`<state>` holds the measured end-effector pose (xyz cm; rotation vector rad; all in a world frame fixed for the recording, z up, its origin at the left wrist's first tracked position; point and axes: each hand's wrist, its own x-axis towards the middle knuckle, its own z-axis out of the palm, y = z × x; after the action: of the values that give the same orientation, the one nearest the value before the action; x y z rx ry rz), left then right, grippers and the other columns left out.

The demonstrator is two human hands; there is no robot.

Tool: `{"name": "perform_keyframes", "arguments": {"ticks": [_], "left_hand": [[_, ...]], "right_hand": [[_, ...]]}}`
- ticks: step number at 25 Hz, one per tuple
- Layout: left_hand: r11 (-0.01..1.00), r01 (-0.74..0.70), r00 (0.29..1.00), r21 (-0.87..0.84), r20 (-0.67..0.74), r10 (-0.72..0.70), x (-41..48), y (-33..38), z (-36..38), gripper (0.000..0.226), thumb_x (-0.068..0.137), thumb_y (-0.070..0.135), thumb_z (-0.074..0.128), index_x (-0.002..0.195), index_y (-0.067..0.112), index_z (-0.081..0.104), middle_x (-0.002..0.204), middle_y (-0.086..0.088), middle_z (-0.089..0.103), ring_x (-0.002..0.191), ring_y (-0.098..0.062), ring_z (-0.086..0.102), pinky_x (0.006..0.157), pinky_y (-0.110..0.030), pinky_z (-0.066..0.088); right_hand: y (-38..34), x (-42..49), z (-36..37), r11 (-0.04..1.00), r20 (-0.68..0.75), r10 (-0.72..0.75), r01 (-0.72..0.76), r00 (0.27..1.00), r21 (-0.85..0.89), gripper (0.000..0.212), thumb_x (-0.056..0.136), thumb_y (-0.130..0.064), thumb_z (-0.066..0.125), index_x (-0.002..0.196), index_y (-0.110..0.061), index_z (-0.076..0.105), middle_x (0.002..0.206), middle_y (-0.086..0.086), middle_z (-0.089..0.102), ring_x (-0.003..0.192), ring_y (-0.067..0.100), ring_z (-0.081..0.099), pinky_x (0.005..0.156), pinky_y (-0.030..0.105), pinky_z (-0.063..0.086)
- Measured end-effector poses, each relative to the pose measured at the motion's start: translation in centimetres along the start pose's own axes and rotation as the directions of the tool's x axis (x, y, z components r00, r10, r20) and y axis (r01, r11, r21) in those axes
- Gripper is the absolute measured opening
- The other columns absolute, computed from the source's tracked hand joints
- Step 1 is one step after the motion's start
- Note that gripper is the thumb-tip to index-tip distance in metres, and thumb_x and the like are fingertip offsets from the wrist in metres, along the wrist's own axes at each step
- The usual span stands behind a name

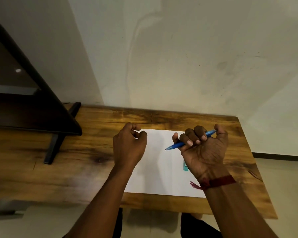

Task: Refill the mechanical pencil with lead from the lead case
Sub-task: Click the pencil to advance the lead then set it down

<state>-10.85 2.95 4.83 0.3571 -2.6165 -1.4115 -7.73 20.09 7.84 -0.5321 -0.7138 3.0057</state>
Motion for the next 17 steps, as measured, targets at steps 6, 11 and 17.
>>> {"name": "perform_keyframes", "arguments": {"ticks": [6,11,17], "left_hand": [[0.997,-0.035,0.996,0.066,0.088,0.029,0.4,-0.2,1.4,0.009,0.078,0.03,0.066,0.086,0.028,0.062,0.067,0.017,0.06,0.068,0.001,0.057,0.055,-0.015,0.035],[0.993,-0.048,0.991,0.108,0.127,0.034,0.3,-0.4,1.5,0.009,0.079,0.032,0.067,0.086,0.028,0.063,0.064,0.019,0.058,0.065,0.003,0.053,0.055,-0.012,0.031],[0.992,-0.039,0.989,0.119,0.145,0.022,0.1,-0.5,1.5,0.01,0.079,0.033,0.067,0.087,0.027,0.064,0.065,0.018,0.059,0.066,0.004,0.052,0.056,-0.011,0.03]], "right_hand": [[-0.9,0.9,-1.4,0.999,-0.012,-0.016,0.017,1.0,0.034,0.058,0.081,-0.067,0.039,0.052,-0.017,0.033,0.045,-0.002,0.026,0.04,0.014,0.025,0.053,0.03,0.043],[-0.8,0.6,-1.5,1.0,-0.025,-0.031,0.031,0.999,0.0,0.053,0.083,-0.06,0.035,0.051,-0.017,0.03,0.043,-0.004,0.022,0.036,0.011,0.019,0.041,0.023,0.026],[-1.0,0.4,-1.0,0.997,-0.028,-0.032,0.03,0.999,-0.068,0.053,0.081,-0.061,0.038,0.051,-0.018,0.031,0.042,-0.005,0.022,0.035,0.01,0.018,0.042,0.021,0.02]]}}
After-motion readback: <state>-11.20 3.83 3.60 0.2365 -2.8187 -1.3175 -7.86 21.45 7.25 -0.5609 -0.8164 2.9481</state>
